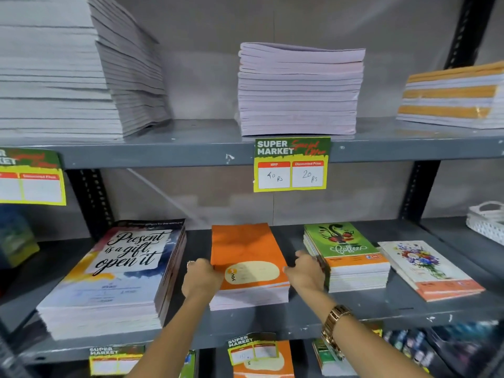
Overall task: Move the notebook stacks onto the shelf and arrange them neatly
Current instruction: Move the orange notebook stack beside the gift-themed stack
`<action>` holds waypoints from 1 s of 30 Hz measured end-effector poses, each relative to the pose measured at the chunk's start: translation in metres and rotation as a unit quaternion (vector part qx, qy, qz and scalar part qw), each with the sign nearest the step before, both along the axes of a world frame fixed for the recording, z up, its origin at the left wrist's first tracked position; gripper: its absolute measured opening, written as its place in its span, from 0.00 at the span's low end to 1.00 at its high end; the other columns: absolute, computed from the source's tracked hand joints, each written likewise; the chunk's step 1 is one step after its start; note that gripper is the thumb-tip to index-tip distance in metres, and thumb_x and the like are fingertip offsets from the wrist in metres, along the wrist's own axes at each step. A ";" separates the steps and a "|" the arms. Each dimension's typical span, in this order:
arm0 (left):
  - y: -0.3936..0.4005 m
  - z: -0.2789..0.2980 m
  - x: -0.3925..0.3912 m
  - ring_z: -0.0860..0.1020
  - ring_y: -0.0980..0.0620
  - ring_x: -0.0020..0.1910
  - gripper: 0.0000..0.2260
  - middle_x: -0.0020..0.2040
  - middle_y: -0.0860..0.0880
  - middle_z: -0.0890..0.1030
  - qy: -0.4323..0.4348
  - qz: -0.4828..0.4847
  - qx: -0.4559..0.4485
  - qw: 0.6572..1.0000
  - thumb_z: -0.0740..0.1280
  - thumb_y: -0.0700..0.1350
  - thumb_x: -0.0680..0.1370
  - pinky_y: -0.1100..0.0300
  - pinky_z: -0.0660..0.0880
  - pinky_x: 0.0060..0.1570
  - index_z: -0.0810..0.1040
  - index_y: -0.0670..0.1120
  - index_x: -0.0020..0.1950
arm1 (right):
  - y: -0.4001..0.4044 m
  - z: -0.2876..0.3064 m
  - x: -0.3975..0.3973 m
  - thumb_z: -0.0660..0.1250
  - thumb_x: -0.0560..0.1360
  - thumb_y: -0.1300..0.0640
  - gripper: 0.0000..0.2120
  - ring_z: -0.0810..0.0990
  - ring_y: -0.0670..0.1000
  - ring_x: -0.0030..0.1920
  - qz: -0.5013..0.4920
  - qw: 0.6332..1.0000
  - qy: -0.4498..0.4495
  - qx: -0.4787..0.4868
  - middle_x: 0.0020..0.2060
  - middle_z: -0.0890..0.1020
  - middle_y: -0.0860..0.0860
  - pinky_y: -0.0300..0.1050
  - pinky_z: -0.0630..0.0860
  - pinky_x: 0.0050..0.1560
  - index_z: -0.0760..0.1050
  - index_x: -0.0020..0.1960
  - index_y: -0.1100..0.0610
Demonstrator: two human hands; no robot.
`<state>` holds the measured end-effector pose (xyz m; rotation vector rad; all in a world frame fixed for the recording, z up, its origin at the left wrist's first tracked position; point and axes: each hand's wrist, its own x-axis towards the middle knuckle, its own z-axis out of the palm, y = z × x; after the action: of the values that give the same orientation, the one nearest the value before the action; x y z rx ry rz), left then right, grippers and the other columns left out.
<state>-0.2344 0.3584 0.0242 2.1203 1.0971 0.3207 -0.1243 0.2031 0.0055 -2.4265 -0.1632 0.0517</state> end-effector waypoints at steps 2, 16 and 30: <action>-0.006 0.005 0.005 0.79 0.43 0.40 0.05 0.49 0.41 0.80 -0.004 -0.007 0.028 1.000 0.64 0.41 0.71 0.58 0.72 0.36 0.78 0.41 0.39 | -0.011 0.004 0.003 0.68 0.73 0.57 0.18 0.79 0.55 0.59 -0.008 0.998 -0.063 0.014 0.57 0.82 0.54 0.48 0.76 0.59 0.73 0.63 0.56; -0.134 0.015 0.105 0.81 0.41 0.52 0.07 0.50 0.39 0.85 -0.120 -0.176 -0.001 0.977 0.67 0.34 0.71 0.56 0.77 0.51 0.82 0.39 0.48 | -0.148 0.009 0.069 0.65 0.69 0.67 0.15 0.81 0.62 0.51 -0.059 0.966 -0.241 -0.073 0.49 0.84 0.60 0.53 0.74 0.53 0.79 0.55 0.60; -0.302 -0.018 0.200 0.81 0.43 0.48 0.03 0.47 0.38 0.83 -0.070 -0.320 -0.076 0.942 0.67 0.36 0.73 0.54 0.77 0.51 0.80 0.39 0.42 | -0.314 -0.032 0.151 0.64 0.74 0.59 0.18 0.72 0.60 0.63 -0.174 0.977 -0.055 -0.108 0.60 0.75 0.59 0.50 0.70 0.62 0.72 0.63 0.61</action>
<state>-0.0340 0.0568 0.0063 2.1436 0.2983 0.0671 0.0268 -0.1108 -0.0262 -2.6400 0.2315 -0.2339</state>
